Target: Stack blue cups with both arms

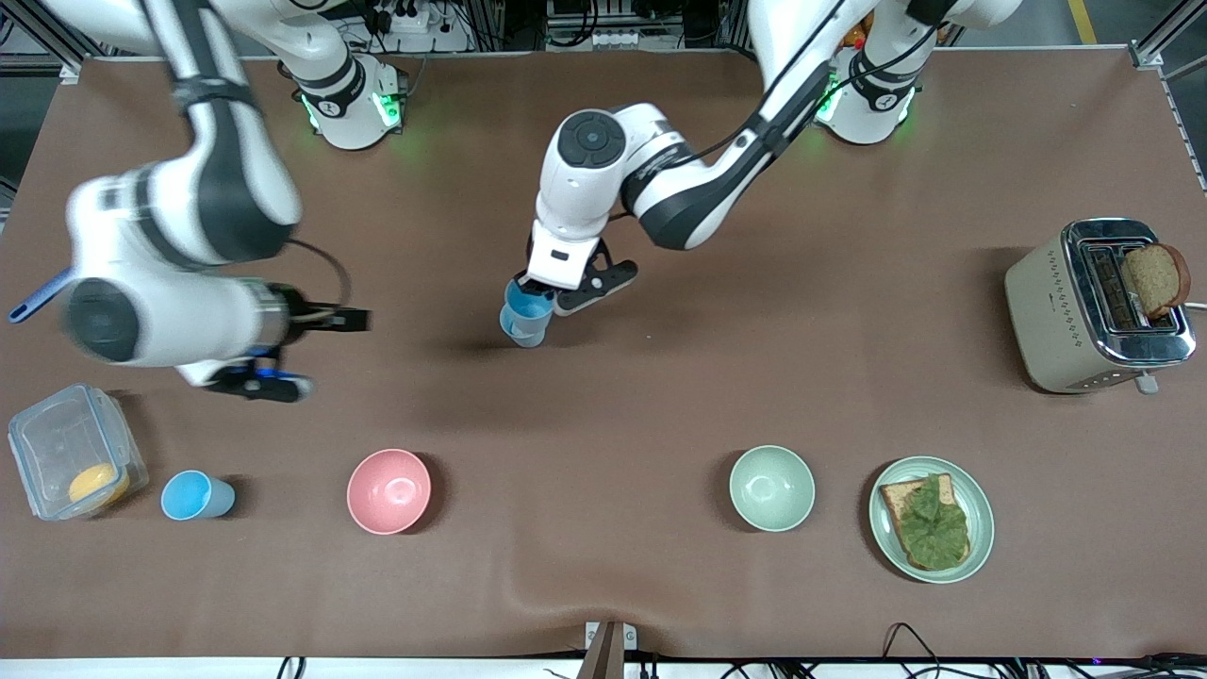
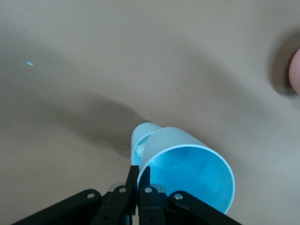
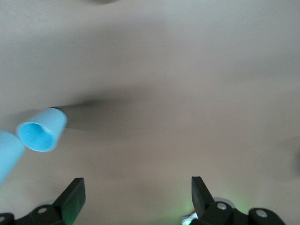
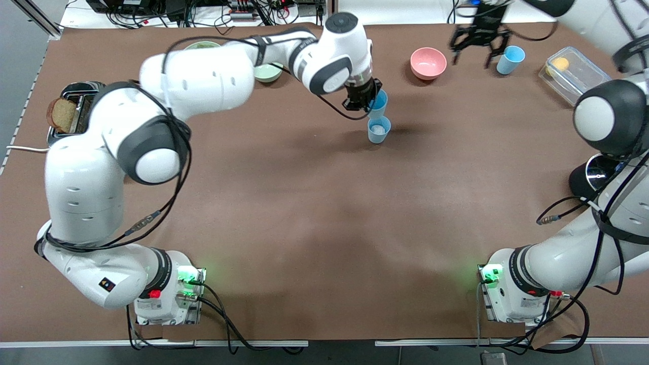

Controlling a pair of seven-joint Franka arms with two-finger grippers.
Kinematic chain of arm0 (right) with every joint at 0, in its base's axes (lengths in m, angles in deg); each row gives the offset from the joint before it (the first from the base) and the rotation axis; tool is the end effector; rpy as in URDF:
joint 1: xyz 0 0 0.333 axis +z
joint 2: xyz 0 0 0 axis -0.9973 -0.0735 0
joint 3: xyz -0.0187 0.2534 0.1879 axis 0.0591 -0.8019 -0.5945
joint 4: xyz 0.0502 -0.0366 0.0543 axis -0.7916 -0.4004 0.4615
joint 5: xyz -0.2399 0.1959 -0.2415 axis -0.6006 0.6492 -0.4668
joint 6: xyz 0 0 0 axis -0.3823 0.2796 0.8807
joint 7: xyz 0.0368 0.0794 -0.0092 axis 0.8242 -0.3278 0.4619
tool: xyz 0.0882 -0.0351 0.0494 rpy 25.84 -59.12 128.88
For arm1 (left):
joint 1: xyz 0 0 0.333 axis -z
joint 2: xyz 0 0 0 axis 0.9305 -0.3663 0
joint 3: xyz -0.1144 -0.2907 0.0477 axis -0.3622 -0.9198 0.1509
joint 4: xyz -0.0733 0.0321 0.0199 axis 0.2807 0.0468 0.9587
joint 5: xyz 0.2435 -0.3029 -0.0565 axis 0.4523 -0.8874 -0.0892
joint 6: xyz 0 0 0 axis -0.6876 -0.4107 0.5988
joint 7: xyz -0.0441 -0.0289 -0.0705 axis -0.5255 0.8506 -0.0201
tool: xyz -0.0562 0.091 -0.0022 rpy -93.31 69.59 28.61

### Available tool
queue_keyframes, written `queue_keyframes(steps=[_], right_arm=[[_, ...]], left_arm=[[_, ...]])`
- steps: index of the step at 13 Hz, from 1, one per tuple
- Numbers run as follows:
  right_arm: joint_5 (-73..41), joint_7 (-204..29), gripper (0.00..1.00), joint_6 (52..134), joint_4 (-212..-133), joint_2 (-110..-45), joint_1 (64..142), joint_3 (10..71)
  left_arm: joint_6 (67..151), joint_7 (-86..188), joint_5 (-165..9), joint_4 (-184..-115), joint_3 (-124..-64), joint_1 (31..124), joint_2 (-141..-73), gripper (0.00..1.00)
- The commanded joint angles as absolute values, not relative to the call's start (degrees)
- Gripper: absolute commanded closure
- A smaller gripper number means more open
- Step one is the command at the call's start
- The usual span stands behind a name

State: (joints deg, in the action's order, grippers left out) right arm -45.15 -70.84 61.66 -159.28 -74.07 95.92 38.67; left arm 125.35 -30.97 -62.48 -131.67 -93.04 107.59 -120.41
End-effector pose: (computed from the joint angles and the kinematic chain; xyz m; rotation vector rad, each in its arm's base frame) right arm 0.6158 0.0915 0.4425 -3.0191 0.1484 0.6011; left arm 0.4551 -0.5907 0.3339 2.7550 0.8203 -0.0111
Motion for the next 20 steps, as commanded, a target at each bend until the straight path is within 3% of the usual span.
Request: queue_keyframes(steps=[1, 4, 7, 8, 9, 10, 14, 20], right_arm=[[-48.93, -77.01, 0.00, 62.32, -165.91, -66.38, 90.90, 37.40], [-50.26, -77.81, 0.00, 62.33, -169.80, -57.59, 88.95, 37.40], [-52.62, -78.07, 0.00, 63.63, -169.28, -53.45, 88.17, 37.49], [-52.72, -78.42, 0.00, 63.81, -169.19, -52.83, 87.81, 37.49], [-52.80, -78.68, 0.00, 64.08, -169.10, -52.21, 87.46, 37.49], [-52.72, -78.68, 0.00, 64.69, -169.01, -52.21, 87.28, 37.92], [-52.54, -78.60, 0.00, 67.07, -169.19, -52.29, 86.85, 39.16], [-52.37, -79.82, 0.00, 68.12, -169.01, -52.56, 86.40, 39.16]], left_arm=[[126.38, -33.44, -61.05, -129.39, -89.24, 111.65, -122.10, 1.00], [126.38, -33.53, -60.88, -129.65, -89.06, 112.54, -123.15, 1.00], [126.38, -33.62, -61.05, -129.91, -89.14, 112.63, -123.59, 1.00], [126.38, -33.97, -61.05, -129.91, -89.14, 112.54, -123.86, 0.66], [126.38, -33.88, -60.88, -129.91, -89.06, 112.54, -123.95, 0.19], [126.38, -33.79, -61.05, -129.83, -89.14, 112.46, -123.77, 0.00], [124.11, -32.83, -56.07, -130.70, -88.97, 109.14, -117.73, 0.00], [101.01, -9.57, -54.53, -131.14, -89.58, 95.52, -103.75, 0.00]])
